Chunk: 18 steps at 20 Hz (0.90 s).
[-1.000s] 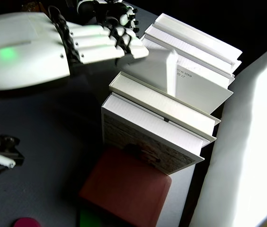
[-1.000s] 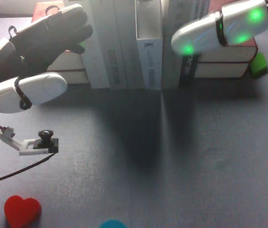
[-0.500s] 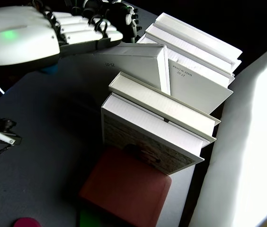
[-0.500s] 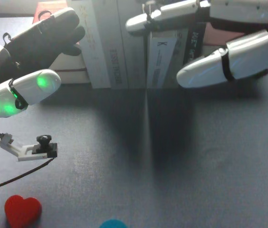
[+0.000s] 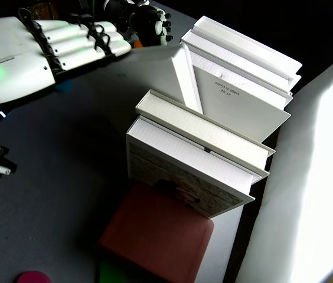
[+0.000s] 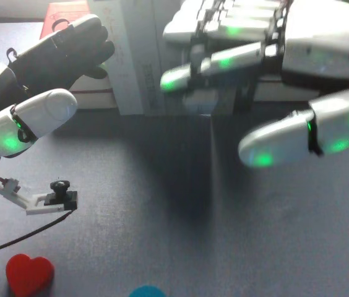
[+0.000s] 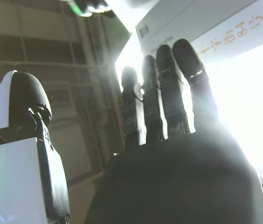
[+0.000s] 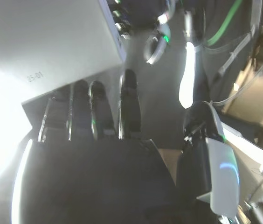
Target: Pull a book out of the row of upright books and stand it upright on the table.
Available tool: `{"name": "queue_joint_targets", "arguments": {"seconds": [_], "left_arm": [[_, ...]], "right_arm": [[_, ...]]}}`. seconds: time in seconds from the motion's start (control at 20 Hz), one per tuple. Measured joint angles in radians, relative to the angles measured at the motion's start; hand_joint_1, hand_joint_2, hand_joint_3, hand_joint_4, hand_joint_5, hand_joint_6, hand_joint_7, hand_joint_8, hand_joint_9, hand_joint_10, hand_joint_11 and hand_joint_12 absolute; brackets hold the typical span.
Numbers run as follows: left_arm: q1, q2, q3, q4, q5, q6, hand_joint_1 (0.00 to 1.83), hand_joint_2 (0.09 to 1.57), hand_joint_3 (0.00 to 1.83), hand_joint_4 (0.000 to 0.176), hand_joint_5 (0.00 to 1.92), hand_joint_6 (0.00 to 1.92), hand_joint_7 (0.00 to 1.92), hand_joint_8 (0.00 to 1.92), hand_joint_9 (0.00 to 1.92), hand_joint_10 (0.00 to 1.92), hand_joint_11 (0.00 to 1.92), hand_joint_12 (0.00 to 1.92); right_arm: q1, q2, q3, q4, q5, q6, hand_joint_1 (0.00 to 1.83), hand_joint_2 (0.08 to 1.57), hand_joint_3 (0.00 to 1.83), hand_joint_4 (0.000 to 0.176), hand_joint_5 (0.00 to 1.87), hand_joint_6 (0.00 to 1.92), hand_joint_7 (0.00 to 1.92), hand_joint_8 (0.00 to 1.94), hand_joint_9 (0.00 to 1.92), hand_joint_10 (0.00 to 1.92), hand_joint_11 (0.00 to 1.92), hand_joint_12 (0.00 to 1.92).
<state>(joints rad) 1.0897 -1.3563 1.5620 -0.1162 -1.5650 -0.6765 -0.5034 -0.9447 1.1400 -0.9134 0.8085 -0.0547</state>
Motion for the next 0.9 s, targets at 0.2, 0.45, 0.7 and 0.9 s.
{"name": "queue_joint_targets", "arguments": {"seconds": [0.2, 0.45, 0.7, 0.9], "left_arm": [[0.0, 0.0, 0.0, -0.001, 0.0, 0.0, 0.84, 0.96, 0.0, 0.017, 0.45, 0.0, 0.34, 0.0, 0.4, 0.0, 0.0, 1.39], [0.0, -0.001, 0.0, 0.0, 0.0, 0.0, 0.85, 0.96, 0.0, 0.01, 0.47, 0.01, 0.36, 0.0, 0.4, 0.01, 0.0, 1.39], [0.005, -0.006, 0.002, -0.001, 0.001, 0.0, 0.89, 0.95, 0.0, 0.01, 0.48, 0.01, 0.39, 0.01, 0.4, 0.01, 0.0, 1.44], [0.011, -0.006, 0.002, -0.002, 0.001, 0.0, 0.9, 0.94, 0.0, 0.021, 0.5, 0.01, 0.41, 0.02, 0.41, 0.01, 0.0, 1.44]], "right_arm": [[-0.002, 0.023, -0.004, 0.008, -0.01, -0.002, 0.0, 1.21, 0.03, 0.04, 0.38, 0.03, 0.0, 0.0, 0.0, 0.0, 0.0, 0.0], [0.04, 0.056, -0.008, -0.003, -0.046, -0.011, 0.02, 1.26, 0.01, 0.066, 0.4, 0.01, 0.0, 0.0, 0.0, 0.0, 0.0, 0.0], [0.073, 0.071, -0.019, -0.019, -0.042, -0.012, 0.08, 1.26, 0.0, 0.13, 0.37, 0.0, 0.0, 0.0, 0.0, 0.0, 0.0, 0.0], [0.091, 0.084, -0.026, -0.034, -0.028, -0.013, 0.12, 1.27, 0.0, 0.089, 0.38, 0.0, 0.0, 0.0, 0.0, 0.0, 0.0, 0.0]]}}
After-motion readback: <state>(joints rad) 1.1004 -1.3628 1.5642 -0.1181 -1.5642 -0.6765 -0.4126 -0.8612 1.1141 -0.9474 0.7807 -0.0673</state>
